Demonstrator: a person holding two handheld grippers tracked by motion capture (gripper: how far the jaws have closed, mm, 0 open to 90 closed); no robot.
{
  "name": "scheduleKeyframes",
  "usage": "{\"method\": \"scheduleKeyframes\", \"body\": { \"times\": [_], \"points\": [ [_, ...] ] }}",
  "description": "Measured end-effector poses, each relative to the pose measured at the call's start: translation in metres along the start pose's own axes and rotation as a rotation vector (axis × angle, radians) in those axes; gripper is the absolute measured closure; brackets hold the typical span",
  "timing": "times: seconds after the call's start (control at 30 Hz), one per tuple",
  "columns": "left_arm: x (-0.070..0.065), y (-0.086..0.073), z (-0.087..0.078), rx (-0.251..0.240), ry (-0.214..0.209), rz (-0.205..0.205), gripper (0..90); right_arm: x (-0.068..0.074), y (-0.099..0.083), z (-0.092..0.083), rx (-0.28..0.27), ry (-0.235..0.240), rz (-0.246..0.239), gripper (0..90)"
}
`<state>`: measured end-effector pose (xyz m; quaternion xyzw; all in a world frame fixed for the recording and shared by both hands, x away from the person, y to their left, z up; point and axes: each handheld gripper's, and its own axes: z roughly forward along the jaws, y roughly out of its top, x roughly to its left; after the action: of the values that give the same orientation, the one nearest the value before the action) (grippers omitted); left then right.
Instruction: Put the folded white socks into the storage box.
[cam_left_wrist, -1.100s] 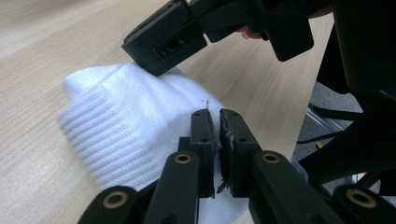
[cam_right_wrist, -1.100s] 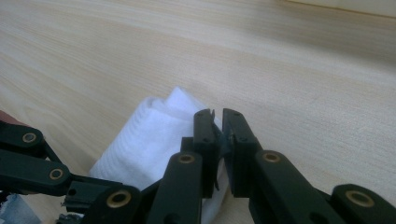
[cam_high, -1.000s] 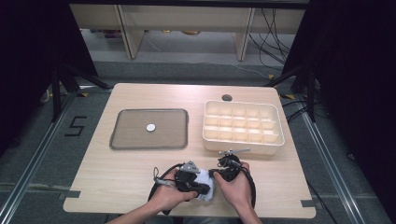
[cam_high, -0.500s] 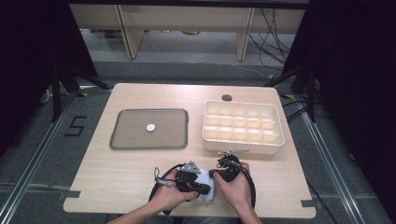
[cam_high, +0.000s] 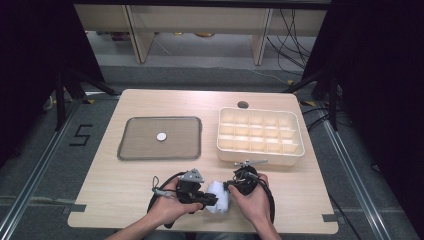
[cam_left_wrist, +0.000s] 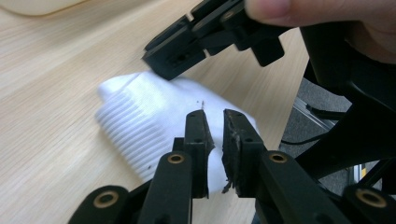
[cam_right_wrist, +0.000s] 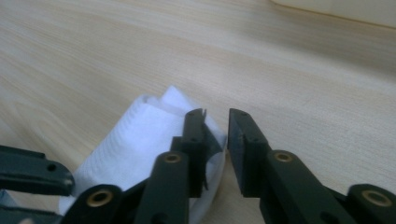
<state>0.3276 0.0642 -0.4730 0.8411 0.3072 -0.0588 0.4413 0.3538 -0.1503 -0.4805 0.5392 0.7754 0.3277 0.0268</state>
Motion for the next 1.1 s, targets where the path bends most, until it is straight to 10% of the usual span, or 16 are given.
{"method": "scheduleKeyframes", "body": {
  "times": [0.4, 0.7, 1.1],
  "points": [
    [0.006, -0.007, -0.012, 0.005, 0.016, -0.015, 77.1, -0.004, 0.015, -0.018, -0.009, 0.085, 0.028, 53.0],
    [0.013, -0.012, -0.01, 0.041, 0.038, -0.017, 72.2, -0.002, 0.016, -0.012, 0.156, 0.139, 0.048, 39.1],
    [0.015, -0.014, -0.004, 0.046, 0.042, -0.031, 69.4, -0.004, 0.015, -0.007, 0.13, 0.167, 0.057, 30.4]
  ]
}}
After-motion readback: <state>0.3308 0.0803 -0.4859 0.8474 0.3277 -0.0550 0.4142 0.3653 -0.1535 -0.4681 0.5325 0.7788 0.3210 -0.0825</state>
